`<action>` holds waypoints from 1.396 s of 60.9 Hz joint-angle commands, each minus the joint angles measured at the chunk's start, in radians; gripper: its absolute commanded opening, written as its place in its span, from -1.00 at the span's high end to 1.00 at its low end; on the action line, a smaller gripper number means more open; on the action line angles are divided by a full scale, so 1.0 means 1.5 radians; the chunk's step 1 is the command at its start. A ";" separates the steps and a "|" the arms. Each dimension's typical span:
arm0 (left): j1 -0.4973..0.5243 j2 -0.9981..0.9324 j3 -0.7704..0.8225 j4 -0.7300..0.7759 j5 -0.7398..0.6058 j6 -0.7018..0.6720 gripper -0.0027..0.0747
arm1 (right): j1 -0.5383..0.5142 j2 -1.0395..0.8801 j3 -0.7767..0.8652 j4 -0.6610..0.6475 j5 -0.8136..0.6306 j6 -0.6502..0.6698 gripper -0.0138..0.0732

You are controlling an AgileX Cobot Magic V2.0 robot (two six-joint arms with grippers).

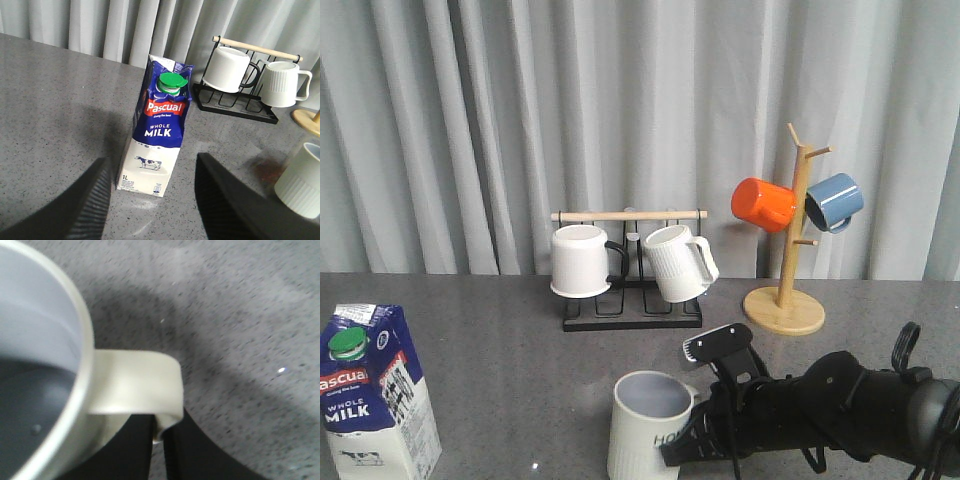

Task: Place milk next to cup
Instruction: 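Slide the mug toward the milk carton and open the right gripper, then withdraw the right gripper away from the mug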

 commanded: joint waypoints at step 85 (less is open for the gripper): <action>-0.002 0.011 -0.023 -0.001 0.014 -0.001 -0.04 | -0.003 -0.651 0.335 -0.267 0.207 0.225 0.70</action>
